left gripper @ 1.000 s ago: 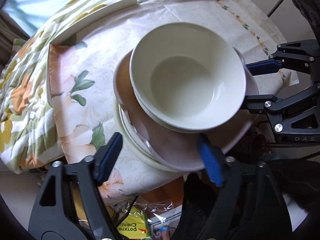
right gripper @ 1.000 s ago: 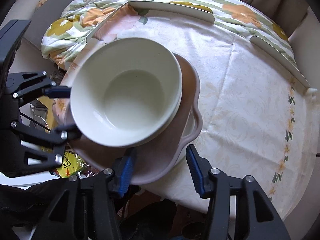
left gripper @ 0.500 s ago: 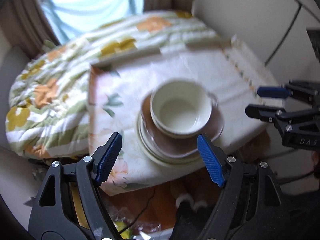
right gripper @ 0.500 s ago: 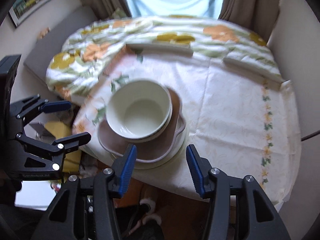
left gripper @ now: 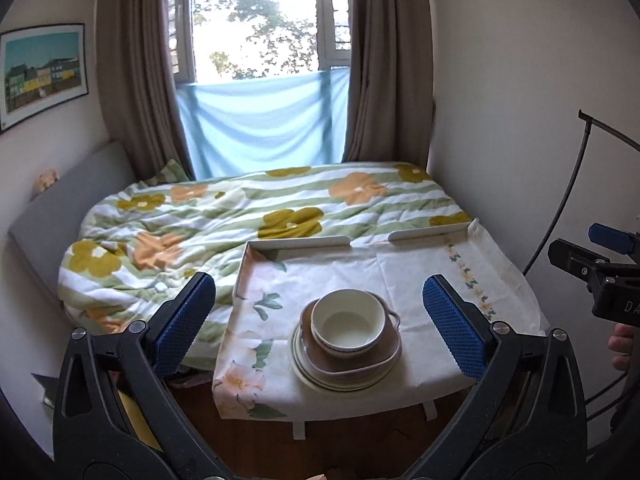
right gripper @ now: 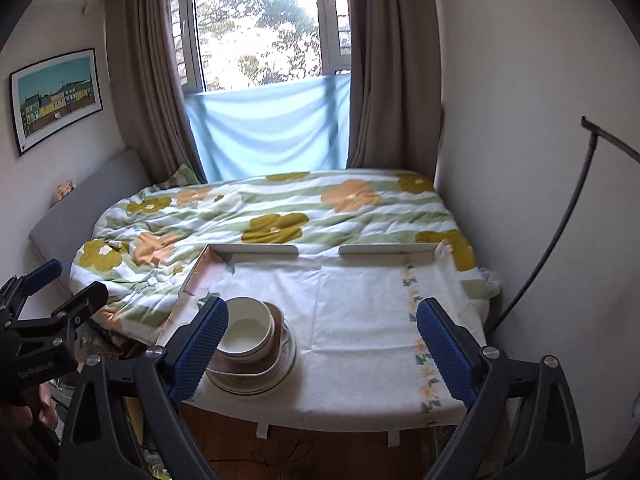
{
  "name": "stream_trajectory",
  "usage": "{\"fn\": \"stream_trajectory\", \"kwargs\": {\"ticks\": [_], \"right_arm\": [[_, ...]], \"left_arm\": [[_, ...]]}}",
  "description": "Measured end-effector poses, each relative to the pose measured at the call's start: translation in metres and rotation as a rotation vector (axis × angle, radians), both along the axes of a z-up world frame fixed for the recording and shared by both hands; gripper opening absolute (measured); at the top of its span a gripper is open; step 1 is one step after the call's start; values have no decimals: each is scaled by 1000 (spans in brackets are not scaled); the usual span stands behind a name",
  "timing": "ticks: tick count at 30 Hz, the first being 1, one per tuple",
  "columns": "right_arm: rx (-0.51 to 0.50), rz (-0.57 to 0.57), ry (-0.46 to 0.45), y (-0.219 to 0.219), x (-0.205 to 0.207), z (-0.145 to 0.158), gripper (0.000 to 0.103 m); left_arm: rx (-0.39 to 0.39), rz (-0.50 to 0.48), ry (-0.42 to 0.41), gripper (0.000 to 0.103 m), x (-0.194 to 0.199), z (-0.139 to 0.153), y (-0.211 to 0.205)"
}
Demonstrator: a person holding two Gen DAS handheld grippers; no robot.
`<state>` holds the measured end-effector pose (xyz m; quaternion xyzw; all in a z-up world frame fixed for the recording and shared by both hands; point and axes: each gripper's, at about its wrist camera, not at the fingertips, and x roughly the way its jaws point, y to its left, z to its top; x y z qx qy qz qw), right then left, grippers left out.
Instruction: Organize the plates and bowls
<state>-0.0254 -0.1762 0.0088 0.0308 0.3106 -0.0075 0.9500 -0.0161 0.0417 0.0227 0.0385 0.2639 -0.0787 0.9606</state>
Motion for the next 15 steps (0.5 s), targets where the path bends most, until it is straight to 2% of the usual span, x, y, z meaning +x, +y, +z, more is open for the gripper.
{"fn": "stream_trajectory", "kwargs": {"ticks": [8, 15], "right_arm": [[-34, -14, -67, -8, -25, 11, 94], [-32, -1, -89, -6, -30, 13, 94]], "left_arm": [[-28, 6, -62, 103, -29, 15, -6], [-33, 19, -82, 103, -35, 19, -7]]}}
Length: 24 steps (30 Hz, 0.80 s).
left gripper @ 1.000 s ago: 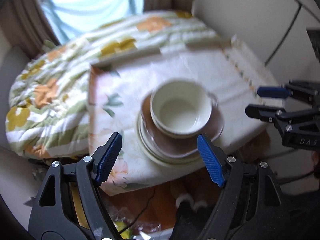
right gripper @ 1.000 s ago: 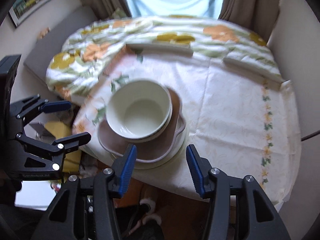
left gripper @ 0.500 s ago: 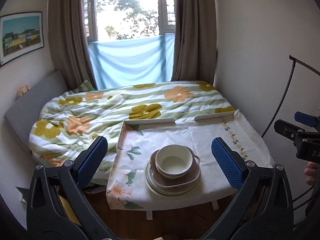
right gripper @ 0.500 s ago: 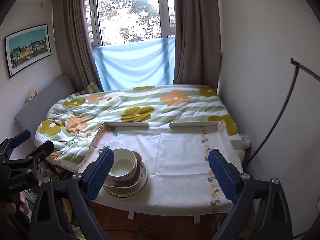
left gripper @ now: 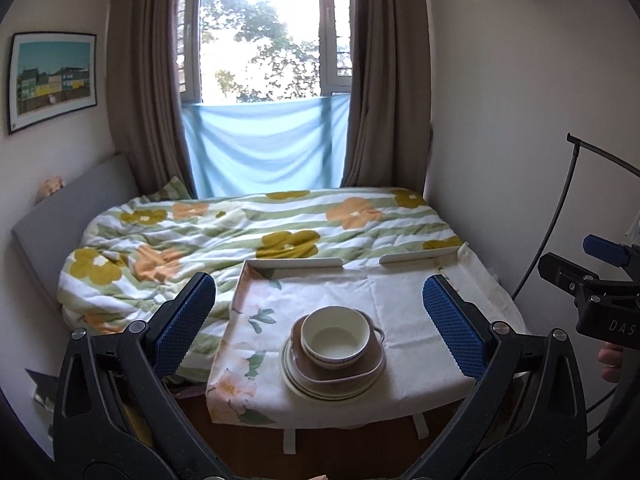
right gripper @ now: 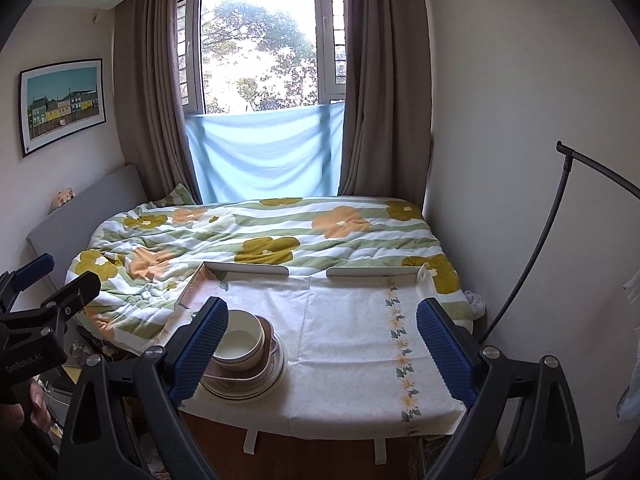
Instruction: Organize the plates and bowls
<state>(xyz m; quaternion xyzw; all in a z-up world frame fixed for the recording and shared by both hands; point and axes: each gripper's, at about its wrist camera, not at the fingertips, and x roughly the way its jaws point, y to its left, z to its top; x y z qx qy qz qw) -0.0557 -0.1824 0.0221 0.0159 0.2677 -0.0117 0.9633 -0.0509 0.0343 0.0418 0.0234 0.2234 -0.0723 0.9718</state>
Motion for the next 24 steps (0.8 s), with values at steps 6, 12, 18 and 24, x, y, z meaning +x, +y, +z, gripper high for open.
{"fn": "stream_trajectory", "kwargs": {"ticks": [6, 12, 18, 24], "right_arm": [[2, 8, -3, -2, 1, -1, 94], [9, 5, -9, 0, 1, 0, 94], [8, 5, -8, 0, 1, 0, 94], [10, 0, -2, 1, 4, 0, 94]], "left_arm": [[7, 6, -10, 103, -3, 0, -2], [11, 7, -14, 103, -4, 1, -4], [14, 8, -18, 103, -3, 1, -4], [15, 8, -18, 103, -3, 2, -5]]}}
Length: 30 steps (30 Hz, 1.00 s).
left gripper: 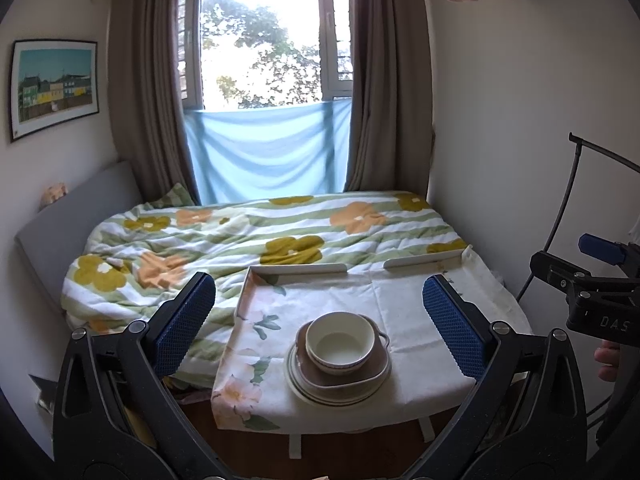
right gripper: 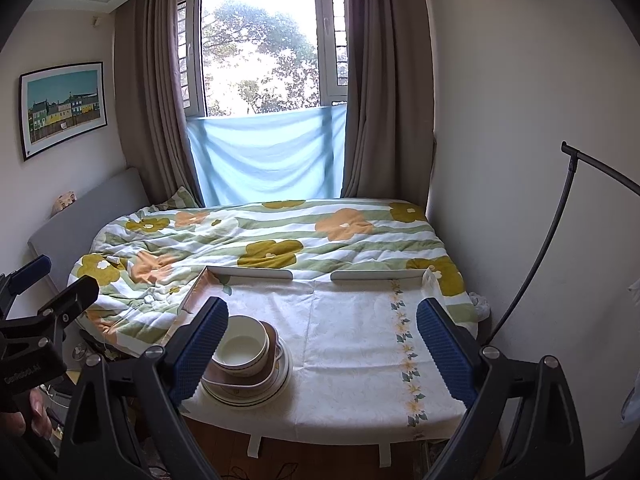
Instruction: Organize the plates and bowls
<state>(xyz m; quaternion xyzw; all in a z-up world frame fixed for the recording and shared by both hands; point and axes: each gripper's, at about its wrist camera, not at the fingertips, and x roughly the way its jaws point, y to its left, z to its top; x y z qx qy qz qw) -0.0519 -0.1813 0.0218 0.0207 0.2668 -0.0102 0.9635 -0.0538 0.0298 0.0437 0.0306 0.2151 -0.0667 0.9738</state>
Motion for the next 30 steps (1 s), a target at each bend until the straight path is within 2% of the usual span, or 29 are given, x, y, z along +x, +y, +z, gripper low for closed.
{"fn": "stream_trajectory", "kwargs": {"ticks": [19, 30], "right_arm": [[0, -3, 13, 2, 7, -3, 94], [0, -4, 14, 2, 9, -4, 94]], "left_arm": [[-8, -14, 11, 103, 8, -2, 5], [17, 5, 11, 103, 12, -7, 13]]}}
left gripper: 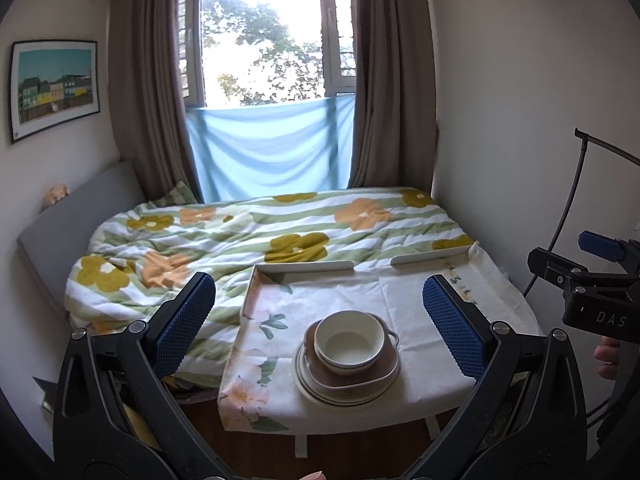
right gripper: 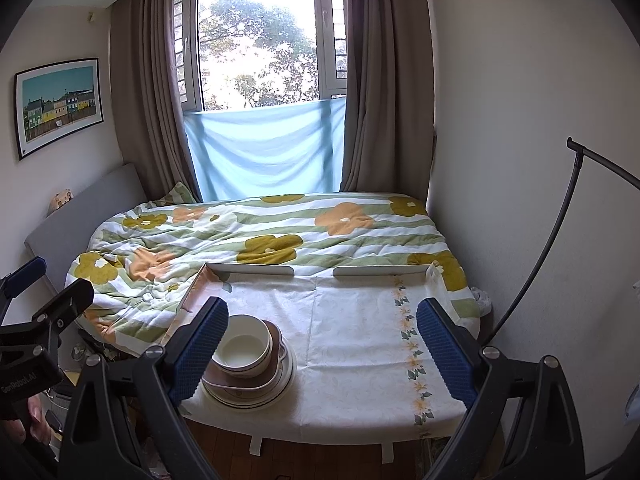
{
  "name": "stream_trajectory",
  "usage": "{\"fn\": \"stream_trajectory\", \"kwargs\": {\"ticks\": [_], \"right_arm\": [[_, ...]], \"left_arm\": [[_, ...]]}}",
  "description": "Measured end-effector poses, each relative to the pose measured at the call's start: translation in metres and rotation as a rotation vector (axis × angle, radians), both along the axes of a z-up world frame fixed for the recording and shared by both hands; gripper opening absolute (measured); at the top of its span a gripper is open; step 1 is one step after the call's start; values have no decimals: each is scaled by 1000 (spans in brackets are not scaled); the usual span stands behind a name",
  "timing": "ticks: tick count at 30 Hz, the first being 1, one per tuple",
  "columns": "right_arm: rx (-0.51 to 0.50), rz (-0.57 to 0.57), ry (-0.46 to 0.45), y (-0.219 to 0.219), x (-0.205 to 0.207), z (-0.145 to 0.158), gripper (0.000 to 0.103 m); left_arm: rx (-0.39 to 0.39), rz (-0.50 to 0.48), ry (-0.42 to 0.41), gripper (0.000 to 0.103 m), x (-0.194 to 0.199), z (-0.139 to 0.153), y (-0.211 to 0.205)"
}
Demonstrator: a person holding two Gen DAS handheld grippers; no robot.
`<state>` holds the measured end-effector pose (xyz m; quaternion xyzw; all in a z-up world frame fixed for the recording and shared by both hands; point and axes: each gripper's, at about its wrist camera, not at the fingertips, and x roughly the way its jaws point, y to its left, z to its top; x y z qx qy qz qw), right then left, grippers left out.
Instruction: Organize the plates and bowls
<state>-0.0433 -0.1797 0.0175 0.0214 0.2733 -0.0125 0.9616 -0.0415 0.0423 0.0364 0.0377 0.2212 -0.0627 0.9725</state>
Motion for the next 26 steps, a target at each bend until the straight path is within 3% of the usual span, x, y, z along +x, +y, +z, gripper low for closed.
{"fn": "stream_trajectory", "kwargs": {"ticks": [11, 26], "right_arm": [[1, 2, 2, 0, 1, 0, 94], [18, -6, 25, 8, 24, -14, 94]], "left_arm": [[9, 45, -31, 103, 0, -2, 5], [34, 14, -71, 103, 18, -4, -3]]}}
